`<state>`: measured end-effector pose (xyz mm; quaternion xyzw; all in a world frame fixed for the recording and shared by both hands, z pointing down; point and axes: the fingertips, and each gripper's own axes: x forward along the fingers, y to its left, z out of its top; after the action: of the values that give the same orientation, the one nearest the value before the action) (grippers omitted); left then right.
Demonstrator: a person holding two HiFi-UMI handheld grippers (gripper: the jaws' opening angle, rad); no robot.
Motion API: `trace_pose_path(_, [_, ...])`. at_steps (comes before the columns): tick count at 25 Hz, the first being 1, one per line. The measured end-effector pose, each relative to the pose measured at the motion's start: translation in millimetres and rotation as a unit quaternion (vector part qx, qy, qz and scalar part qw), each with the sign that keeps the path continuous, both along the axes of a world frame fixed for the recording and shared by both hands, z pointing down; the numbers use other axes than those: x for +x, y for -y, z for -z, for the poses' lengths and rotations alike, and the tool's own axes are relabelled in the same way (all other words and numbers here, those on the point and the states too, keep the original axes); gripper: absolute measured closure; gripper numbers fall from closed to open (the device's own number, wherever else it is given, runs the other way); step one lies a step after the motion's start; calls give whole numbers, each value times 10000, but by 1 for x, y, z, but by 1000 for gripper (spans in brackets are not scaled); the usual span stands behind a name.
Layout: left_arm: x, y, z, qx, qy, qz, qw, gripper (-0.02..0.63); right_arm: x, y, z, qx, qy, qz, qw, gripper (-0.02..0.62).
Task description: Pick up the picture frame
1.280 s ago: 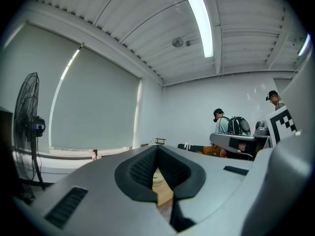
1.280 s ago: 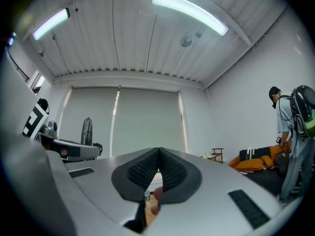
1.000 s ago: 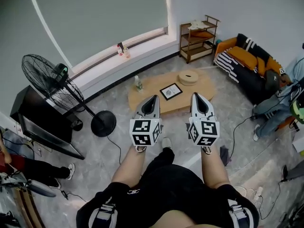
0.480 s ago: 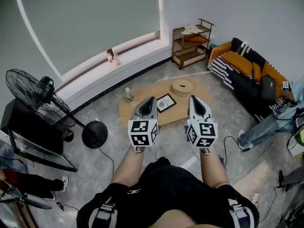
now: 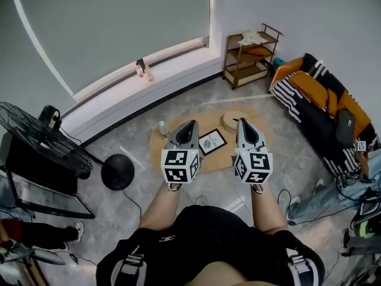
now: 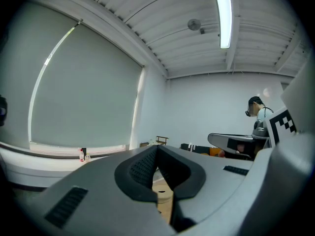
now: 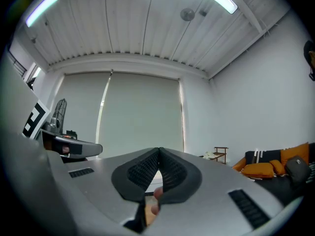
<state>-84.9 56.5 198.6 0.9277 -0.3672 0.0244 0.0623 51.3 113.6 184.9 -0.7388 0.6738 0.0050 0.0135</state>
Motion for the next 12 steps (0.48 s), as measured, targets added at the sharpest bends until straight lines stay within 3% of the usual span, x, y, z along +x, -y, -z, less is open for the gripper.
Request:
trace_pose_path(6, [-4, 71, -7, -98, 50, -1, 9999, 591, -7, 73, -7, -101, 24, 26, 9999, 578])
trace_pose_path(12, [2, 107, -20, -272, 172, 95, 9994, 591, 5, 116, -24, -363, 152, 143, 9991, 578])
